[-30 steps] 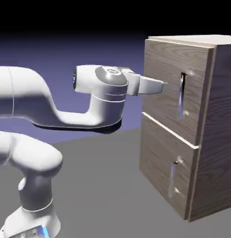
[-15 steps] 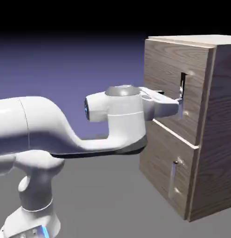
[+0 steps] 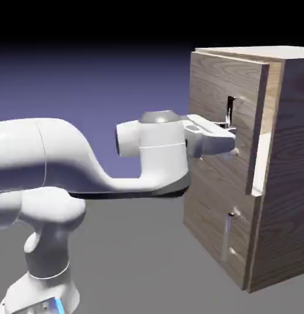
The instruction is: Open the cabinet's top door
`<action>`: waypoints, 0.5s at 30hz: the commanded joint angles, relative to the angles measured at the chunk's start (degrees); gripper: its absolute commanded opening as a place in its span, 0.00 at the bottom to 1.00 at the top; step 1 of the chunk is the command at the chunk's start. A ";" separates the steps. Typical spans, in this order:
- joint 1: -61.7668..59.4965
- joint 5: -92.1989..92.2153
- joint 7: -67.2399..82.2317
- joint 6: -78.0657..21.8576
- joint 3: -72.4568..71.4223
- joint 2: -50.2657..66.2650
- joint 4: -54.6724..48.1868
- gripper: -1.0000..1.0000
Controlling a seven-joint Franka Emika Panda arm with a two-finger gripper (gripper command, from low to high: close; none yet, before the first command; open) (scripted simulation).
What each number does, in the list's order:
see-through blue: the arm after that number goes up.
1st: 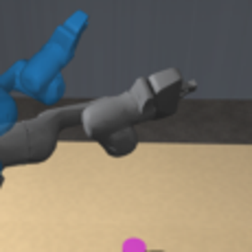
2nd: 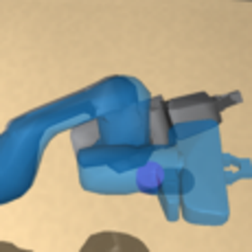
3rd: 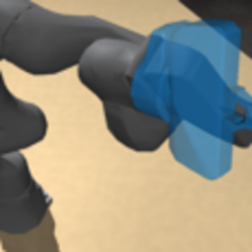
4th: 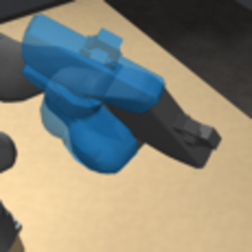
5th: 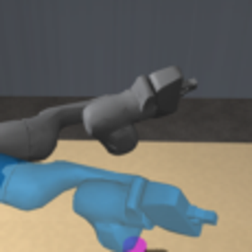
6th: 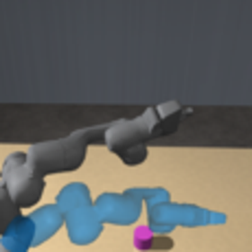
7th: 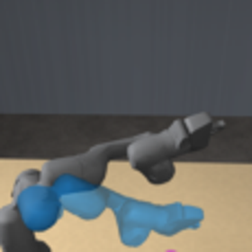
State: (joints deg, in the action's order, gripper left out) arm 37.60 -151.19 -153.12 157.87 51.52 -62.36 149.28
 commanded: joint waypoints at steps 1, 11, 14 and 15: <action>-2.07 1.63 0.24 -1.23 -1.85 -0.38 1.73 0.00; -19.12 23.02 5.27 -12.34 -22.42 -8.11 16.77 0.00; -21.84 30.49 7.36 -15.49 -28.54 -11.15 19.96 0.00; -22.47 32.99 8.06 -16.56 -30.53 -12.15 20.86 0.00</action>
State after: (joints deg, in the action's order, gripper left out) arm 15.12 -118.26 -145.07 141.37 21.01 -74.51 170.14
